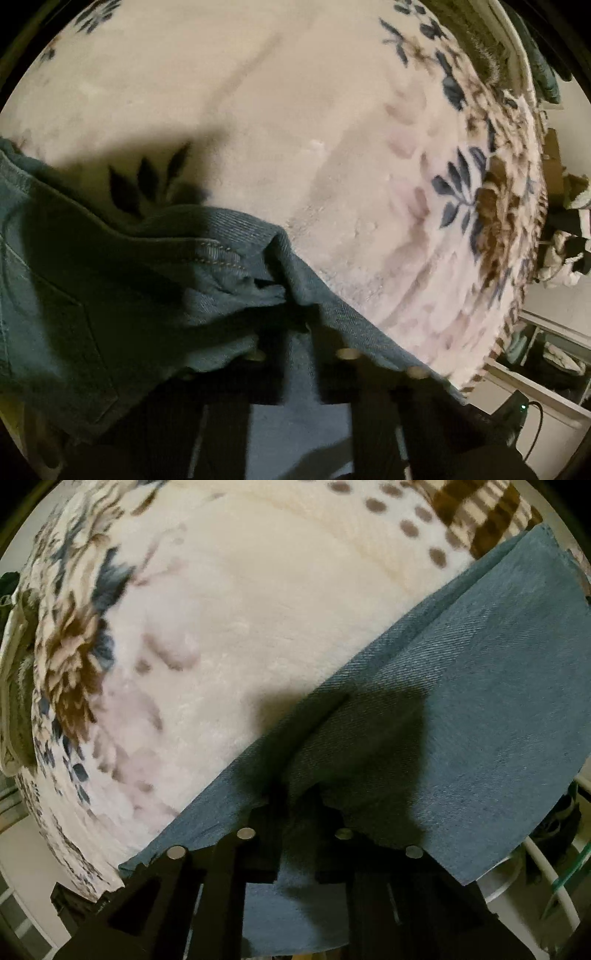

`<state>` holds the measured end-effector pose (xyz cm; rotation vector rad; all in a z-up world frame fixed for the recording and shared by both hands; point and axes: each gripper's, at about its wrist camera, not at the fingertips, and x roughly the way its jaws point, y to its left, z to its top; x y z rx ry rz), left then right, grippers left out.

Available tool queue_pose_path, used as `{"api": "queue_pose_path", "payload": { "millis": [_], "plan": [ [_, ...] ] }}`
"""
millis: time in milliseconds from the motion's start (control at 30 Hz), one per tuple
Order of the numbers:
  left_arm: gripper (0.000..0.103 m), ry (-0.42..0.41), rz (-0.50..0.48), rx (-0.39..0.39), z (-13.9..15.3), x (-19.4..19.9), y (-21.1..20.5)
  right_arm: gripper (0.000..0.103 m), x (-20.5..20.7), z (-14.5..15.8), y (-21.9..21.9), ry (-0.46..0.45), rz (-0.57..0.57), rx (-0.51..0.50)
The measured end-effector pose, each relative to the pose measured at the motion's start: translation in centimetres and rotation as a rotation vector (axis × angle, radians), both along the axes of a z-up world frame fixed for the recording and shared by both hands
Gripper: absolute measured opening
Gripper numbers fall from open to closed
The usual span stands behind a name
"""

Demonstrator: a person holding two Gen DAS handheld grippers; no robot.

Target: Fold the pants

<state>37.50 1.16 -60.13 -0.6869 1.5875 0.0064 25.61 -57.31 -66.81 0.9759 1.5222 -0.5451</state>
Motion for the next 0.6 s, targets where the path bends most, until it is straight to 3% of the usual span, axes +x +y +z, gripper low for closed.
{"api": "queue_pose_path", "payload": {
  "millis": [100, 167, 233, 300, 400, 533, 600],
  "plan": [
    [0.002, -0.028, 0.003, -0.019, 1.2, 0.4, 1.2, 0.009, -0.9, 0.8, 0.1, -0.030, -0.027, 0.023],
    [0.003, 0.001, 0.025, -0.106, 1.6, 0.2, 2.0, 0.012, -2.0, 1.3, -0.9, -0.057, -0.056, 0.075],
    [0.005, 0.025, 0.038, -0.127, 1.8, -0.4, 1.9, 0.012, -2.6, 1.1, -1.6, -0.068, -0.064, 0.145],
    [0.024, 0.063, 0.071, -0.157, 1.1, -1.2, 1.7, 0.012, -2.2, 0.0, -1.4, -0.071, -0.073, 0.188],
    [0.032, 0.154, 0.120, -0.143, -1.3, -1.4, 0.5, 0.012, -1.6, -0.6, -0.4, -0.055, -0.044, 0.183],
    [0.048, 0.159, 0.151, -0.155, -1.9, -1.0, 0.4, 0.022, 0.4, -1.4, 1.4, -0.046, -0.016, 0.181],
    [0.060, 0.163, 0.149, -0.157, -1.6, -1.0, 0.2, 0.024, 0.6, -1.8, 2.3, -0.042, -0.019, 0.192]
  ]
}}
